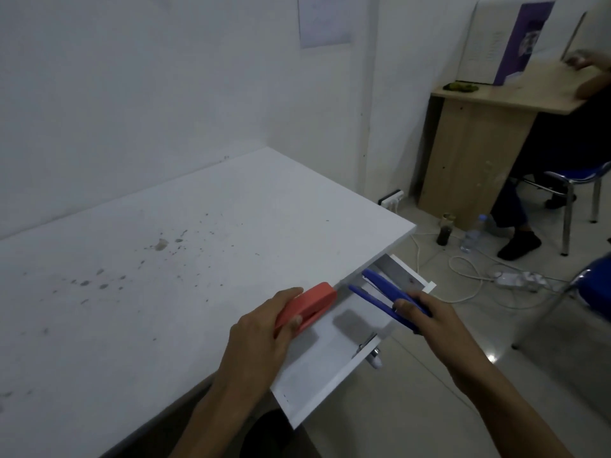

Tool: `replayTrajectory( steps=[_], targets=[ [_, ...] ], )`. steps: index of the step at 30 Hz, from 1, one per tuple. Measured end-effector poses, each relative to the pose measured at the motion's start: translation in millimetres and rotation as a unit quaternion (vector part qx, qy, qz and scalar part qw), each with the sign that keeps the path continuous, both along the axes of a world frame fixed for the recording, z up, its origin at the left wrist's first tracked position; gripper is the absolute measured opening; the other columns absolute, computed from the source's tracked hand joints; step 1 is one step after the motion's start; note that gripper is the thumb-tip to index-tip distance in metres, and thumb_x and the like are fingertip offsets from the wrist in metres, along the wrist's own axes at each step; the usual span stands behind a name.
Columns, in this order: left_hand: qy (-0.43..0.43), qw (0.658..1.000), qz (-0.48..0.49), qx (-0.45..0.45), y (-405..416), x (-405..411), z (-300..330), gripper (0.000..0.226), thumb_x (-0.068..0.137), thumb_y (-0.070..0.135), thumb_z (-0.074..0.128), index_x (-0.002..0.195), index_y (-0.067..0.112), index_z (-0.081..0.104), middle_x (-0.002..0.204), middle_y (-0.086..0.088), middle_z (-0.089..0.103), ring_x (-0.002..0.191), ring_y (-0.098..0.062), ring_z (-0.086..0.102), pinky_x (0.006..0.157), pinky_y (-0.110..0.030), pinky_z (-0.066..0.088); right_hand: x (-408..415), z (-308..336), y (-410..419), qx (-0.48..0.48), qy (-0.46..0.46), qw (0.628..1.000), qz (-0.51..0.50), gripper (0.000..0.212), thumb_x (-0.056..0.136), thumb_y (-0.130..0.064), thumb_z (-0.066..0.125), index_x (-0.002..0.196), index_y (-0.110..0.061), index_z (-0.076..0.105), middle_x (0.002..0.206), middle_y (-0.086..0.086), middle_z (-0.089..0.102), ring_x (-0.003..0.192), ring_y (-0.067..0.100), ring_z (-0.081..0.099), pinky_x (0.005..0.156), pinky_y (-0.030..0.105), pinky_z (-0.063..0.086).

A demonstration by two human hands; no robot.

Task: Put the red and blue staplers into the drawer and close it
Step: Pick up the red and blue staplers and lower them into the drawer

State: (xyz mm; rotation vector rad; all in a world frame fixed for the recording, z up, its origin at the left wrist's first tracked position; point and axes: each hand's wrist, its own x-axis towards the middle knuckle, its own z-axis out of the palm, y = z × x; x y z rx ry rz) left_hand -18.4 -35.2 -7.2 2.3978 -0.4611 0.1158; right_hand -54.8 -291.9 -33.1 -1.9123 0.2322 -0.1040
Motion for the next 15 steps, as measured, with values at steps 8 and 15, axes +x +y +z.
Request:
replayTrajectory(
  steps=[8, 15],
  targets=[
    [0.065, 0.997, -0.044, 0.025, -12.4, -26.2, -42.5, 0.036, 0.088, 0.036, 0.052, 0.123, 0.028, 0.050, 0.120, 0.001, 0.061, 0.103, -0.008, 0.057, 0.096, -0.029, 0.049, -15.0, -6.8, 5.8, 0.071, 0.035, 0.997, -0.003, 0.013, 0.092, -0.027, 0.049, 0.100, -0.028, 0.060, 0.100, 0.006, 0.063, 0.091, 0.023, 0.057, 0.072, 0.028, 0.048],
    [0.085, 0.994, -0.040, 0.061, -35.2, -7.5, -68.9, 0.036, 0.089, 0.025, 0.055, 0.124, 0.024, 0.048, 0.120, -0.001, 0.063, 0.107, -0.013, 0.059, 0.088, -0.015, 0.038, -24.7, -9.3, -1.3, 0.072, 0.048, 0.996, -0.023, 0.024, 0.092, -0.027, 0.050, 0.109, -0.016, 0.061, 0.102, 0.009, 0.063, 0.094, 0.025, 0.058, 0.072, 0.027, 0.048]
  ],
)
